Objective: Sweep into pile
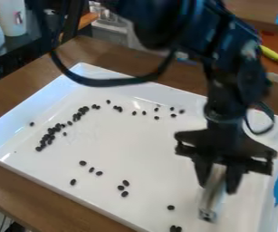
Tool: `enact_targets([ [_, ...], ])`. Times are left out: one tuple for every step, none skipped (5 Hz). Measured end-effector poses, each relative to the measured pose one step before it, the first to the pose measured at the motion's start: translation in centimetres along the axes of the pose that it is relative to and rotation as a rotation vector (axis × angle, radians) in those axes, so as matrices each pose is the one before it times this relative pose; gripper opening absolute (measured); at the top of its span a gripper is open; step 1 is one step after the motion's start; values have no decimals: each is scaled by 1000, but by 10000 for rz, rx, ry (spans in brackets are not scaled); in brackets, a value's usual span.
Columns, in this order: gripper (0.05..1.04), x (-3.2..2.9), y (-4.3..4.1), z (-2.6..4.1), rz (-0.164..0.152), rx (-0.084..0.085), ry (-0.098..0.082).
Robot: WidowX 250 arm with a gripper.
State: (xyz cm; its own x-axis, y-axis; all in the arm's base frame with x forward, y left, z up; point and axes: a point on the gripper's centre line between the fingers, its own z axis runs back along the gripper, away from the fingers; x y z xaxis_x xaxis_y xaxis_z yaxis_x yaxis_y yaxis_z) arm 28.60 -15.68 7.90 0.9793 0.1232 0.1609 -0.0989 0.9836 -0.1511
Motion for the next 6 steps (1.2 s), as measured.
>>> enact_targets([
  [380,-466,-1649,-278,-242,-89,-367],
  [380,-564,-702,-819,-70,114,7],
  [380,-421,-463,-333,29,36,-16],
  [380,-196,127,-230,2,72,-25],
  [380,-910,831,-375,-127,50,38],
  [380,-818,1302,344,-272,11,-144],
])
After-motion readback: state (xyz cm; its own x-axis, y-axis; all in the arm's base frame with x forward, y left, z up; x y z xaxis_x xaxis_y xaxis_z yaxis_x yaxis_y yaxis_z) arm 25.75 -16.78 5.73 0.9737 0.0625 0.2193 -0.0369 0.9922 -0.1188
